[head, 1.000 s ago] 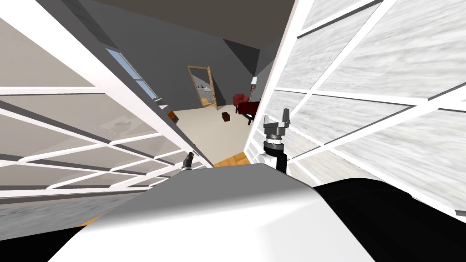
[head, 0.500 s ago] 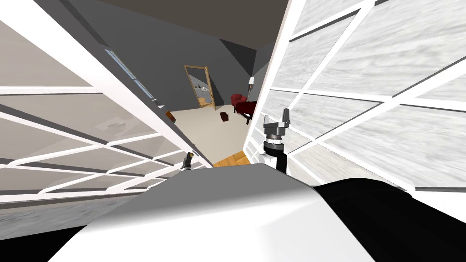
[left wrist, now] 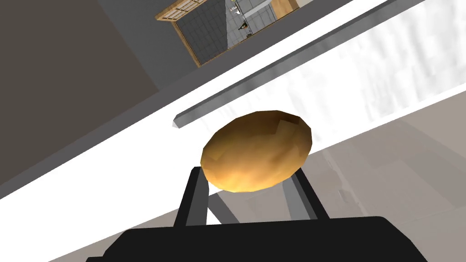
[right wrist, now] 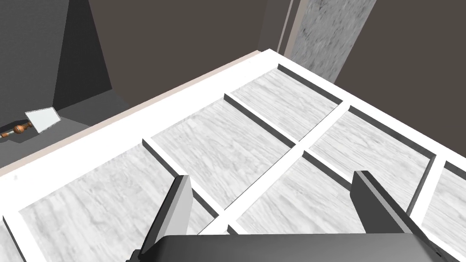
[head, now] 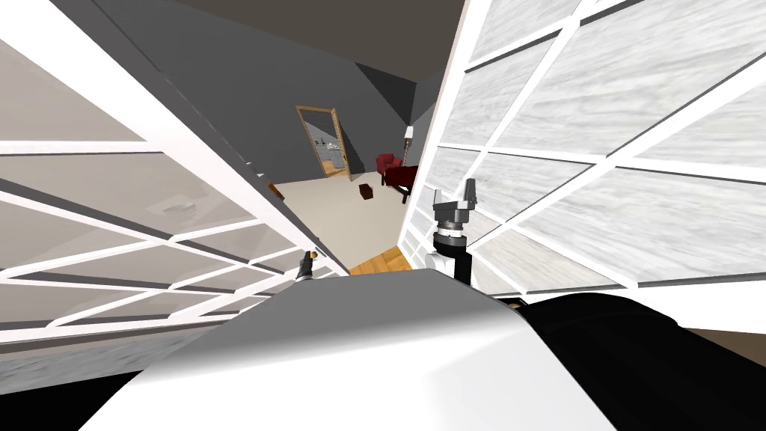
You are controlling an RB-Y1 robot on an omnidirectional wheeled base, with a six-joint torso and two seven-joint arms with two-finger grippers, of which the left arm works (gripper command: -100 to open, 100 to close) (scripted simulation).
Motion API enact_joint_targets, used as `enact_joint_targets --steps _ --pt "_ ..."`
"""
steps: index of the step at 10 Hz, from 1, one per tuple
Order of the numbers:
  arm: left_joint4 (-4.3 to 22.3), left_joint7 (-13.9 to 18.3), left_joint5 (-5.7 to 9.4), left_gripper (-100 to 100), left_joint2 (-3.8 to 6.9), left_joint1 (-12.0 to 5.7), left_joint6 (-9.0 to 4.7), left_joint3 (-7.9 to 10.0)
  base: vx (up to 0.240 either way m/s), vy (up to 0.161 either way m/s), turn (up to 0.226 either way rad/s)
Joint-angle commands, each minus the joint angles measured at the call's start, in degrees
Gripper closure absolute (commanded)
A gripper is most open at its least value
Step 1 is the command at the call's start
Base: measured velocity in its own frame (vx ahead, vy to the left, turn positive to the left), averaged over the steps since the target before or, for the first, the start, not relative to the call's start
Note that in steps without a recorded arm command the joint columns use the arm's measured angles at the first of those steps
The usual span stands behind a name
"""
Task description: Pull the door open
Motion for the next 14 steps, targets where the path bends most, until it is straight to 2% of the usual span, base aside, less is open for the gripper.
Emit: enact_joint_targets --steps 1,2,4,5,6,7,9,10,11,12,13,14 --pt "-0.1 2.9 1.24 100 -0.08 0.05 -0.13 -0.78 -0.058 0.012 -0.087" --pt "-0.1 3.3 1.24 100 -0.08 0.05 -0.13 -0.78 -0.043 0.009 -0.042" --pt "-0.2 7.0 3.56 100 0.29 0.18 -0.22 -1.57 -0.054 0.008 -0.101" --pt "-0.2 8.1 3.56 100 0.29 0.18 -0.22 -1.57 -0.049 0.016 -0.052" --pt "-0.2 10.0 4.72 100 0.47 0.25 -0.26 -1.96 -0.045 0.006 -0.062" --pt "-0.2 10.5 4.72 100 0.47 0.25 -0.26 -1.96 -0.037 -0.001 -0.054" --pt "-0.2 14.3 7.1 100 0.85 0.38 -0.36 -2.77 -0.059 0.008 -0.105" --pt "-0.2 15.3 7.1 100 0.85 0.38 -0.36 -2.77 -0.049 0.015 -0.057" --pt "-0.3 17.3 8.3 100 1.04 0.45 -0.4 -3.17 -0.055 0.01 -0.095" --pt "-0.3 17.7 8.3 100 1.04 0.45 -0.4 -3.17 -0.044 0.006 -0.049" --pt "-0.3 19.8 9.49 100 1.22 0.52 -0.45 -3.57 -0.045 0.003 -0.094" --pt "-0.3 20.1 9.49 100 1.22 0.52 -0.45 -3.57 -0.039 0.003 -0.029"
